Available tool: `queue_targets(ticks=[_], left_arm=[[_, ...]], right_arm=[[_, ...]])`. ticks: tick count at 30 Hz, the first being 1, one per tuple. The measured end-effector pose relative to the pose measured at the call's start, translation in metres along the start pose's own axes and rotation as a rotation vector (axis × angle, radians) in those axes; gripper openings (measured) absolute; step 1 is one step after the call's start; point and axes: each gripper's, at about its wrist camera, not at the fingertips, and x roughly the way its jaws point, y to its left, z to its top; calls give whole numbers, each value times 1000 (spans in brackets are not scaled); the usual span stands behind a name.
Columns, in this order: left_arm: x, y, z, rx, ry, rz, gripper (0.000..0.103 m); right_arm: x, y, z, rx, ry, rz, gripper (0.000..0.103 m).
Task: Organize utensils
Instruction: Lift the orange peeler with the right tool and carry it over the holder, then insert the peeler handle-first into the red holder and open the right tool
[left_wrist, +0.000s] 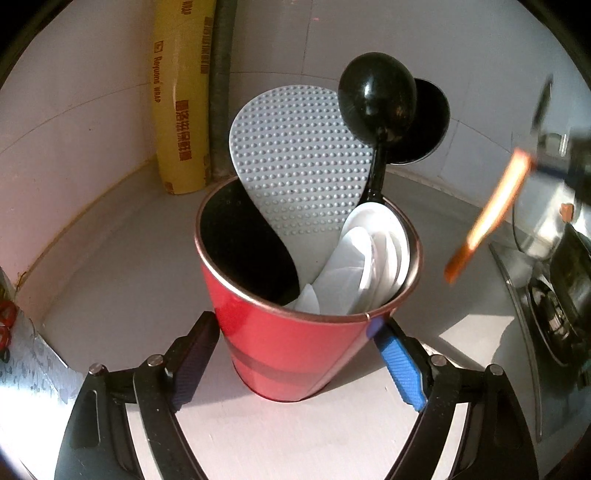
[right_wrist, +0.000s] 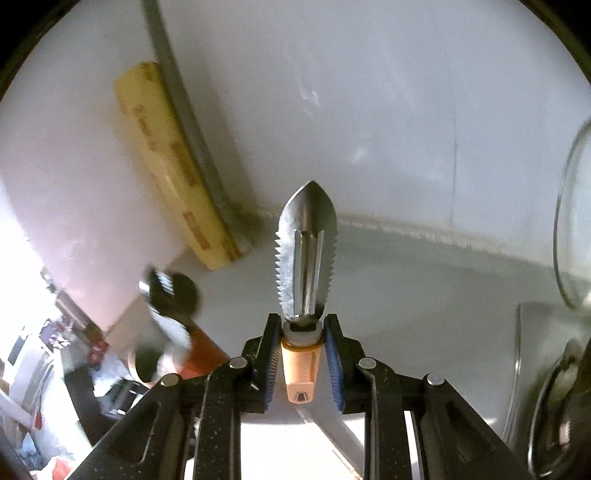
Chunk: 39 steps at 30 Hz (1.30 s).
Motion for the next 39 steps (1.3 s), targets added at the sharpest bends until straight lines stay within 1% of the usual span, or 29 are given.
queue_targets(ticks=[2,6,8,10,11,13,15,17,18,19,21,24,26,31,35,36,38,39], left_arm=[[-2,-2,-1,4,2,-4,86],[-7,-3,-2,-2,-2,-30,86],[-10,-4,-2,4,-10,-33,86],[-12,-4,-1,10,-22,-33,86],[-11,-2,1,11,-22,-33,86],[-8,1,2,10,-20,-27,86],[-8,3,2,6,-19,-27,86],[-8,6,3,7,-22,-25,86],[-8,7,3,9,-23,-22,86],[-7,7,4,10,-23,-22,86],[-7,8,5,12,-25,-20,86],[-5,6,0,18,-6,-12,86],[-4,4,-5,14,11,-8,86],[-2,4,-6,11,18,-11,86],[-2,2,-5,16,11,-8,86],[-5,-1,-8,16,7,-8,86],[-10,-4,-11,14,4,-10,86],[-11,-5,-11,12,2,-10,86]], right_arm=[[-19,3,10,-9,-19,43,25],[-47,30,30,-73,-76,140,25],[-51,37,37,-106,-91,176,25],[-53,54,40,-139,-92,205,25],[-43,66,38,-150,-89,214,25],[-28,77,31,-171,-68,239,25],[-11,76,23,-186,-41,245,25],[11,85,15,-204,3,243,25],[24,88,9,-216,41,242,25],[33,90,3,-224,55,240,25],[46,93,-6,-268,92,204,25],[57,92,-14,-262,130,229,25],[63,89,-15,-262,152,224,25],[77,93,-18,-271,180,240,25],[74,90,-14,-262,191,248,25],[73,90,-14,-263,192,249,28],[70,89,-13,-259,201,268,36],[67,89,-13,-262,200,278,44]])
